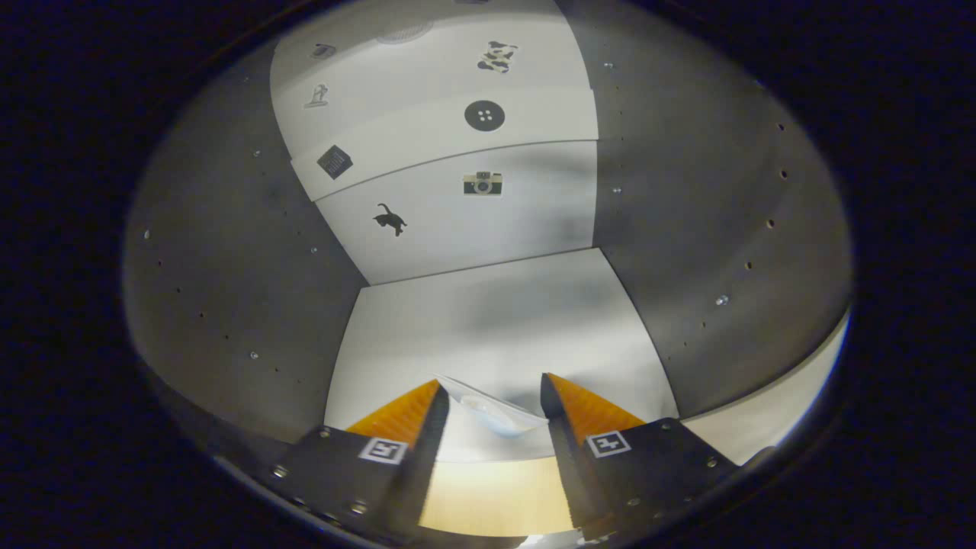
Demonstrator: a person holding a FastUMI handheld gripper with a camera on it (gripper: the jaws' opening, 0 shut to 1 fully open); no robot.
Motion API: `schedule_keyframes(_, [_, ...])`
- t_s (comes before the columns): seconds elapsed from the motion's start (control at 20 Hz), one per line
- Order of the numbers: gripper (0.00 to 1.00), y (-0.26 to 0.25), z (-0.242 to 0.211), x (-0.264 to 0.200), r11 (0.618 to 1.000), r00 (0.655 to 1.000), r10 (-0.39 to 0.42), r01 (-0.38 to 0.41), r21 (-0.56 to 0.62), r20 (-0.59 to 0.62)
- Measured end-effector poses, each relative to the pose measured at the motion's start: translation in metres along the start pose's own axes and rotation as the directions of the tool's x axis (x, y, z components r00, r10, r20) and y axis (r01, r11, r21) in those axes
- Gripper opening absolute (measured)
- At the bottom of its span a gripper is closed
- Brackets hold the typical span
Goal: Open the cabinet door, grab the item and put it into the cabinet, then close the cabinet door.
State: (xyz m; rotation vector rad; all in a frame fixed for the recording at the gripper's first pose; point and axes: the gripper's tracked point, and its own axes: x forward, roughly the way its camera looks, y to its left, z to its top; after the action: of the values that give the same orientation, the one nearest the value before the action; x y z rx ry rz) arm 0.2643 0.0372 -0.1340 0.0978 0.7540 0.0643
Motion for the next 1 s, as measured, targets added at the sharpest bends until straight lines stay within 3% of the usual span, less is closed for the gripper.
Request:
schedule_keyframes(0.1, [1.00, 0.003, 0.007, -0.006, 1.000, 0.999, 0.020, -0.020, -0.001, 0.050])
schedule_keyframes(0.3, [1.00, 0.009, 0.025, -0.031, 0.998, 0.983, 0.052, -0.055, 0.009, 0.177])
schedule_keyframes(0.5, [1.00, 0.012, 0.043, -0.074, 0.997, 0.943, 0.068, -0.077, 0.014, 0.326])
schedule_keyframes(1.0, [1.00, 0.006, 0.017, -0.187, 1.000, 0.845, -0.017, 0.025, -0.007, 0.535])
